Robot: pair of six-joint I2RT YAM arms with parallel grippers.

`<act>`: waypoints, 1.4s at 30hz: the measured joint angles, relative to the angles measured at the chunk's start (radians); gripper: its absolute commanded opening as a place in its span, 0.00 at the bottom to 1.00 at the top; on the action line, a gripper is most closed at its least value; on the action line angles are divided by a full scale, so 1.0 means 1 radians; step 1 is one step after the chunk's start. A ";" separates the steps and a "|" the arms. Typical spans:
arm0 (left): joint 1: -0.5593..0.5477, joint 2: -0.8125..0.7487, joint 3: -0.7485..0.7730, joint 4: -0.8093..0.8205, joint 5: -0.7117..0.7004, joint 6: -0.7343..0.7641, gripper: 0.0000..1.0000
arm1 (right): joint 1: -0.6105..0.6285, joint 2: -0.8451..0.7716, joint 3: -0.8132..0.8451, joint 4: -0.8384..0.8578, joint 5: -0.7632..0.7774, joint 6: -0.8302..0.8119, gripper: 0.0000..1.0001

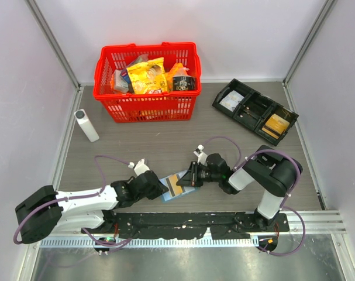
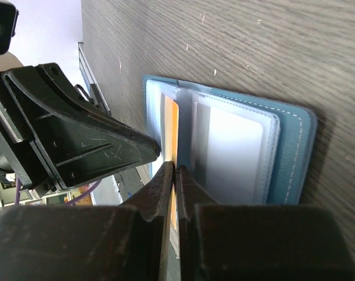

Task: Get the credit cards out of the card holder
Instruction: Remove the credit card from the card holder.

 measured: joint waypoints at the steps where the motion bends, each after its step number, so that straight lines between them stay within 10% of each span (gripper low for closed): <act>1: 0.000 0.000 0.000 0.000 0.000 0.000 0.06 | -0.004 0.005 -0.003 0.010 -0.005 0.004 0.11; 18: 0.002 0.000 -0.001 0.002 0.002 0.000 0.06 | -0.082 0.005 -0.056 0.079 -0.053 0.033 0.01; 30: 0.081 0.002 0.030 -0.040 0.036 0.065 0.12 | -0.134 -0.426 0.018 -0.514 0.097 -0.202 0.01; 42: 0.270 0.072 0.303 -0.214 0.136 0.278 0.60 | -0.010 -0.701 0.231 -1.048 0.430 -0.432 0.01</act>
